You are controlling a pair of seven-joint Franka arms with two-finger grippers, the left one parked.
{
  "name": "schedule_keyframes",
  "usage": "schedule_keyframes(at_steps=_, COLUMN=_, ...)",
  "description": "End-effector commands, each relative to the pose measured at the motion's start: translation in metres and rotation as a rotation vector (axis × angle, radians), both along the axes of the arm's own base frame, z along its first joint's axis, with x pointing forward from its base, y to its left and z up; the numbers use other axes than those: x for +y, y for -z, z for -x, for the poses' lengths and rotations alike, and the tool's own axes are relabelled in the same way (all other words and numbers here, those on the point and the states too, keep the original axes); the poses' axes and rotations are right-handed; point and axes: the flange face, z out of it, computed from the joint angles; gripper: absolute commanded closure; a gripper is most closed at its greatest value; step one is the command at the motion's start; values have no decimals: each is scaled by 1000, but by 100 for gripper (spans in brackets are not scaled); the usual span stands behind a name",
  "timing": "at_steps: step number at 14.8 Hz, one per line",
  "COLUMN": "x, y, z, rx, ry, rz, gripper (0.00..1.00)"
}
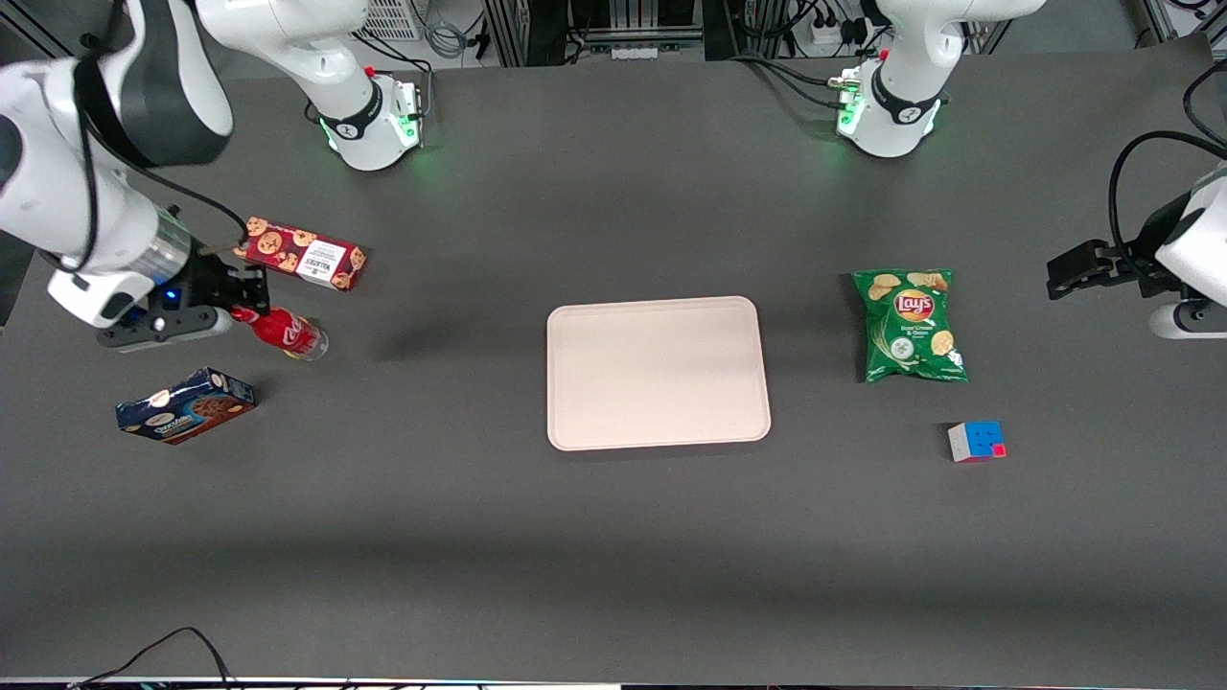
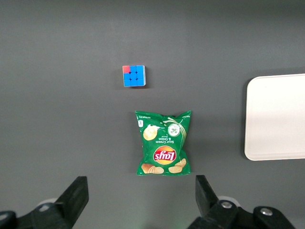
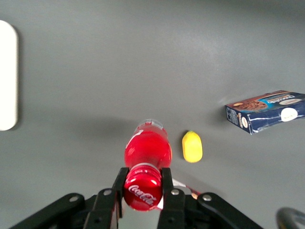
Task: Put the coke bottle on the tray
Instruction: 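Lift the bottle and carry it toward the white tray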
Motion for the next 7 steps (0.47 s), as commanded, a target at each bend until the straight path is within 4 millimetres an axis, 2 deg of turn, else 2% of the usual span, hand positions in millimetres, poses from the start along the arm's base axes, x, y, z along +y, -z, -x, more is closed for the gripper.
schedule_keyframes(at_steps=1, x=51, y=-65, z=4, rx=12, ry=-3, rz=12, gripper=100)
schedule_keyframes(at_steps=3, x=96, y=-93, z=13, rx=-6, ry=42, rz=23, gripper=100)
schedule_keyframes(at_steps=4, x=123, y=-100, z=16, rx=-20, ry=70, rz=23, gripper=100)
schedule_keyframes(at_steps=5, x=155, y=-105, z=21, rx=-34, ry=90, rz=20, gripper=100)
schedule_keyframes(at_steps=7, x=212, y=-100, z=18, rx=-32, ry=173, rz=-6, gripper=100)
